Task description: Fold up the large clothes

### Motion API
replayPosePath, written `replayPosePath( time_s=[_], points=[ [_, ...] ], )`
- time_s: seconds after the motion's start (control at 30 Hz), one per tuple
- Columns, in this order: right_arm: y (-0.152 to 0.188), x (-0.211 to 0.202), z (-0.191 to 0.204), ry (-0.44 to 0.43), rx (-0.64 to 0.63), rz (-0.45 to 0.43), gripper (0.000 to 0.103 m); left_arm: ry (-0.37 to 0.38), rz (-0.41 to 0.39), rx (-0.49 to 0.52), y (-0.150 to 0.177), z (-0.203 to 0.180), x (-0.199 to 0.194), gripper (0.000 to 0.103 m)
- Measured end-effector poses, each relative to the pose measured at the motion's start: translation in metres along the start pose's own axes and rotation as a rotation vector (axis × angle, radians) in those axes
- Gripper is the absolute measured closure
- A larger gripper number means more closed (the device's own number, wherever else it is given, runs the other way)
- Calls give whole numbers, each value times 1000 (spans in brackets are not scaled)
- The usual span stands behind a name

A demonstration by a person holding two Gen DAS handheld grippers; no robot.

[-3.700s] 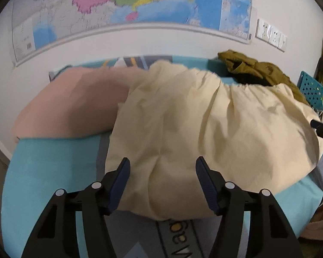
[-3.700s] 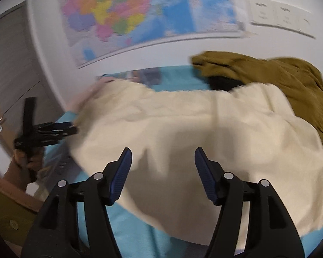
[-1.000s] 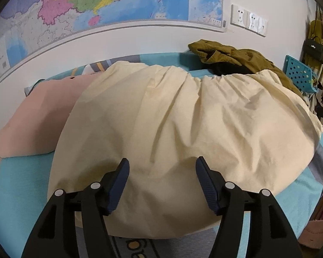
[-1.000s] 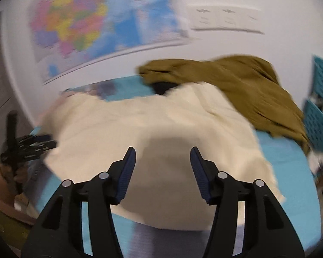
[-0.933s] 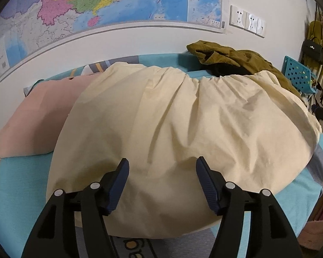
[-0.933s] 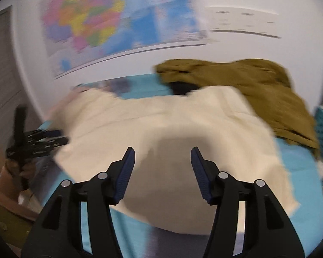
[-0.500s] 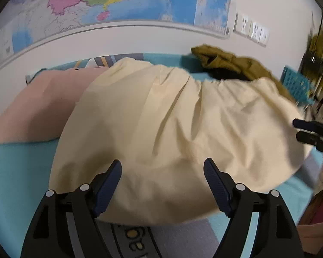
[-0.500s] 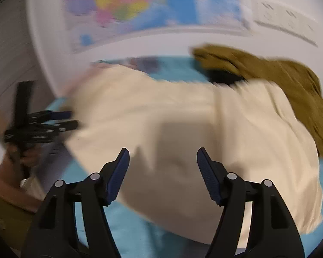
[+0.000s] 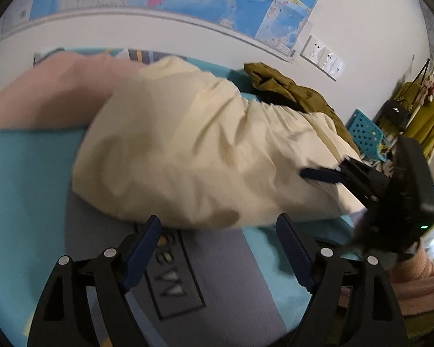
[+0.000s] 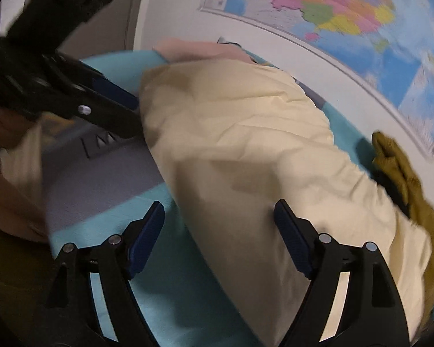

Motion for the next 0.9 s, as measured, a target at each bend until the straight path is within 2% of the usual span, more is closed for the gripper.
replayPosePath(
  time_s=[0.03,0.07,0.1,0.17,0.23,0.33,0.4,0.47,0.6,0.67,0.9],
  points=[
    [1,2,1,6,-5,-5,28,22,14,-13,4,0,3,24],
    [1,3,-2,19,-3,-11,39,41,29,-23,7,-1,7,24],
    [1,5,-7,24,16,-11,44,49,39,-31,9,-2,11,24],
    [-1,3,-18,-18,81,-16,57,68,64,-52,11,-3,21,24],
    [-4,0,-27,-42,127,-31,62,80,47,-64,8,-3,23,22],
    [-8,-7,-35,-75,195,-52,64,118,34,-137,-1,2,29,21],
    [-9,-8,-38,-88,222,-56,64,173,28,-205,-8,7,33,21],
    [-8,-7,-38,-95,232,-52,64,249,-13,-278,-15,13,31,21],
    [-8,-6,-39,-109,260,-56,64,317,-44,-398,-22,24,37,20],
    [-7,-6,-41,-123,283,-59,64,291,-50,-412,-24,26,44,21],
    [-2,-9,-45,-171,379,-69,62,215,-46,-351,-47,16,69,21]
  ],
)
Point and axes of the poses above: each gripper's, at about its wrist camera, not at the fingertips, and x roughly the way its jaws point, z to its left, y to its underside, the point moved 4 cm from there along x, roughly the way its jaws point, and after that the axes turned 2 degrees about x, right-handed, at the moved point
